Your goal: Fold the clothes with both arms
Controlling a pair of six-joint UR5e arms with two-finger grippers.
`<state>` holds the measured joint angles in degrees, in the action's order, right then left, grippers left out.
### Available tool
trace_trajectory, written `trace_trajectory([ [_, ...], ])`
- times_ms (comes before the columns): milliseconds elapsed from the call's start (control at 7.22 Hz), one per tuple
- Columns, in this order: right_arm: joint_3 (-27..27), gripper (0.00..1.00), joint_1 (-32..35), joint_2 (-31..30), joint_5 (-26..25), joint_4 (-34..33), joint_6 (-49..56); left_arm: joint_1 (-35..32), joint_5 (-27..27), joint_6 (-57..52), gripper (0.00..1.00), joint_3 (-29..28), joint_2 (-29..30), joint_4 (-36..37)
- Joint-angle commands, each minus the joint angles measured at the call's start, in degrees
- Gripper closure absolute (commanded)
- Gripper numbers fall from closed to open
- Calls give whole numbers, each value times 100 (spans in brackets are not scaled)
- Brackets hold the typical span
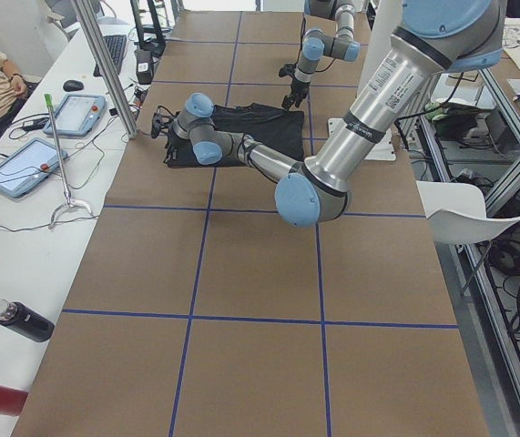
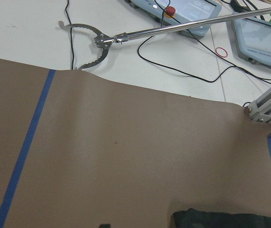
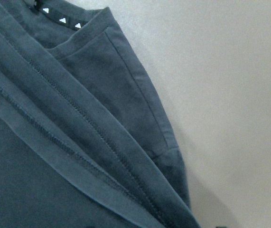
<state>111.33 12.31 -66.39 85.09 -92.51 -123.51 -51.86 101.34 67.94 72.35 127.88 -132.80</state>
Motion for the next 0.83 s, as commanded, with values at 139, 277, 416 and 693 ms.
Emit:
trace_trajectory([
  [139, -198, 12, 52, 21, -1, 127, -59, 0, 0, 9, 35, 94, 0, 9],
  [277, -390, 13, 70, 3, 7, 302, -59, 0, 0, 9, 35, 121, -9, 9],
  [416, -488, 14, 70, 21, 7, 426, -77, -9, 0, 9, 35, 121, -9, 9],
  [693, -472, 42, 79, 47, 7, 480, -103, -9, 0, 0, 35, 121, -9, 9],
])
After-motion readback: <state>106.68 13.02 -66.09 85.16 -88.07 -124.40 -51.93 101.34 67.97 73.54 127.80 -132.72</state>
